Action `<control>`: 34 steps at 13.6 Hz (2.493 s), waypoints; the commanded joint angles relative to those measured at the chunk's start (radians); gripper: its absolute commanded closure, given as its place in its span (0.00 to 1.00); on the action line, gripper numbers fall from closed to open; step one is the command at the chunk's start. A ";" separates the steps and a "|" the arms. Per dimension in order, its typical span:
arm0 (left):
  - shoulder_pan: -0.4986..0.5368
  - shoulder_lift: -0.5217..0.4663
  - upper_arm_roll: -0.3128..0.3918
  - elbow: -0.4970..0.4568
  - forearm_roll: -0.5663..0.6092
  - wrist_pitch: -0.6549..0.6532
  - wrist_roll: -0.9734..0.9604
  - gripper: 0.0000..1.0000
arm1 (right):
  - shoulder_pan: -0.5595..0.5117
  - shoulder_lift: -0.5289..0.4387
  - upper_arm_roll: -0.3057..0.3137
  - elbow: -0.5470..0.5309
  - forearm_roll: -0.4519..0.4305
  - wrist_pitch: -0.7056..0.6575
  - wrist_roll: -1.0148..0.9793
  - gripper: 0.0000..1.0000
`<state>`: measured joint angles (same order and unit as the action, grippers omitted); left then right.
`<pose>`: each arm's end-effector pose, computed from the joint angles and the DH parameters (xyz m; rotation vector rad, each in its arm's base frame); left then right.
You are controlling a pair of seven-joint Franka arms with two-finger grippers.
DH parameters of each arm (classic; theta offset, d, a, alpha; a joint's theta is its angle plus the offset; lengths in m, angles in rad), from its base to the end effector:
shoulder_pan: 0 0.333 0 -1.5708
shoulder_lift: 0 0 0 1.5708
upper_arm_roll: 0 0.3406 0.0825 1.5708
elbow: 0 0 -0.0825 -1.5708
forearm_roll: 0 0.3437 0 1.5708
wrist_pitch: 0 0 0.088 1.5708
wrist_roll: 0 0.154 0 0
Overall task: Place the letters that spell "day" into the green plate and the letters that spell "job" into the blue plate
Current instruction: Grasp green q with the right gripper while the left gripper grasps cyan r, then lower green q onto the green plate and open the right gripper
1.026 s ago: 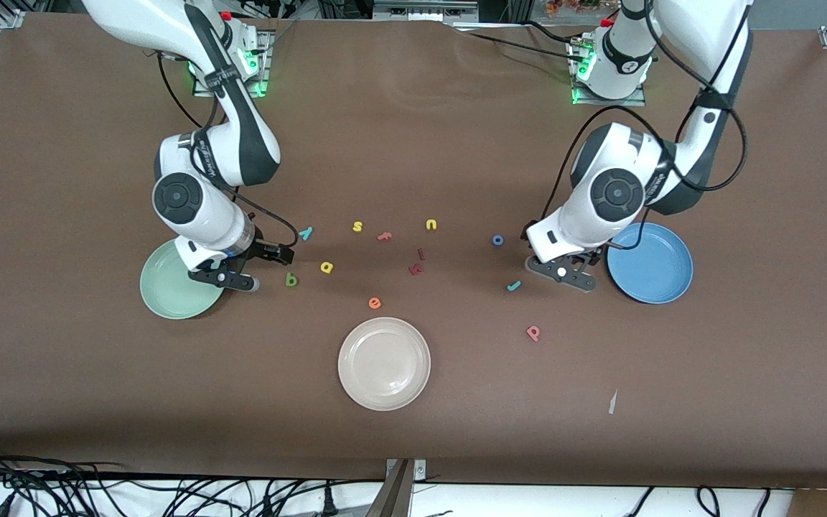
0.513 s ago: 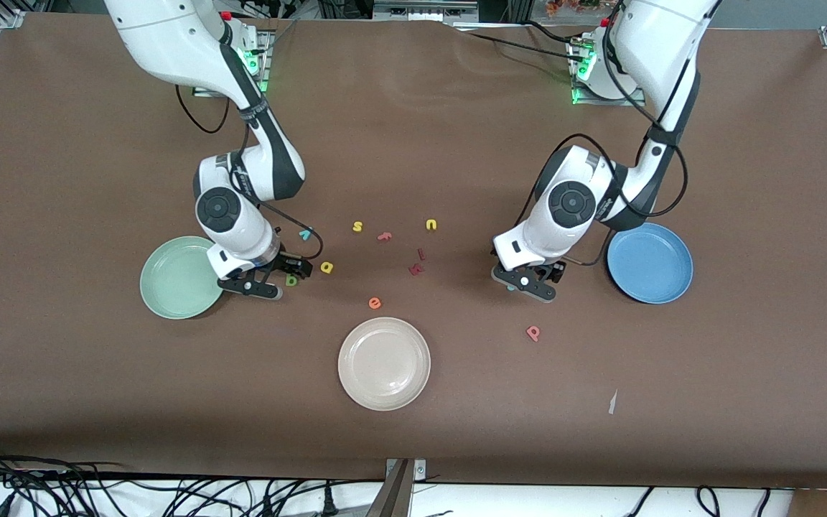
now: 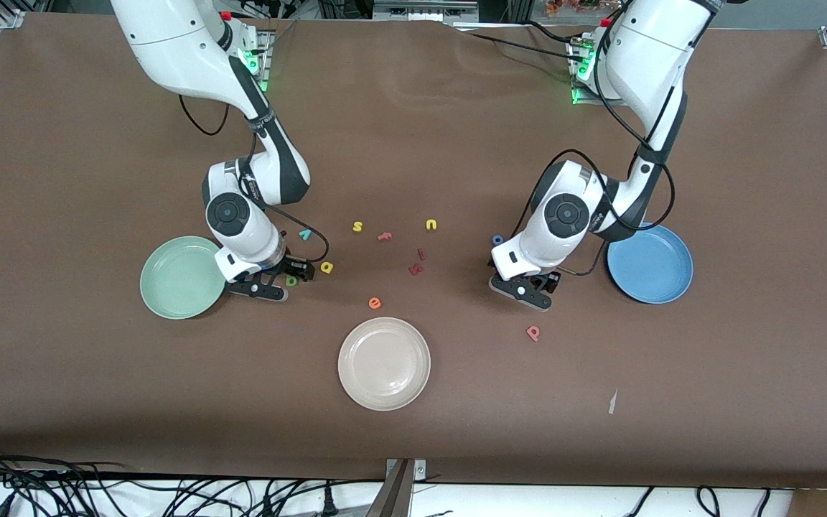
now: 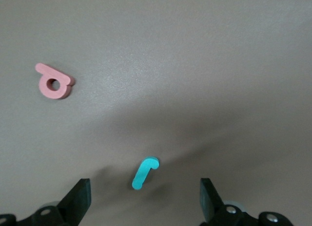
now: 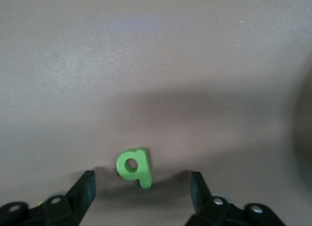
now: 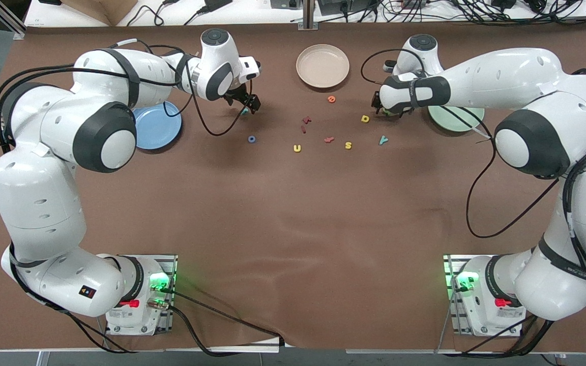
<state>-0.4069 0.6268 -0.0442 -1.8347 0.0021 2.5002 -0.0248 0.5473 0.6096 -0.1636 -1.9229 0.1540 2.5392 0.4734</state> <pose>0.5775 -0.2777 0.1950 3.0402 -0.6465 0.0504 0.5700 0.2366 0.1814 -3.1245 0.2917 -0.0302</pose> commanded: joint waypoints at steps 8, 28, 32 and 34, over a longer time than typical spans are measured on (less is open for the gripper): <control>-0.036 0.047 0.018 0.017 0.050 0.037 0.009 0.01 | -0.015 0.044 0.007 0.062 0.009 -0.010 -0.021 0.39; -0.023 0.007 0.046 0.012 0.050 0.003 0.008 1.00 | -0.047 -0.099 -0.229 0.107 0.024 -0.453 -0.410 0.87; 0.084 -0.145 0.044 0.012 0.050 -0.231 0.035 1.00 | -0.050 -0.151 -0.254 -0.078 0.025 -0.205 -0.513 0.81; 0.129 -0.205 0.044 0.005 0.050 -0.323 0.086 1.00 | -0.053 -0.152 -0.254 -0.105 0.025 -0.174 -0.524 0.36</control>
<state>-0.3181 0.5013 0.0097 -1.7951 0.0271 2.2519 0.0228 0.4872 0.5109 -0.4127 -1.9577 0.1624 2.3302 -0.0183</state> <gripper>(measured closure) 0.815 0.722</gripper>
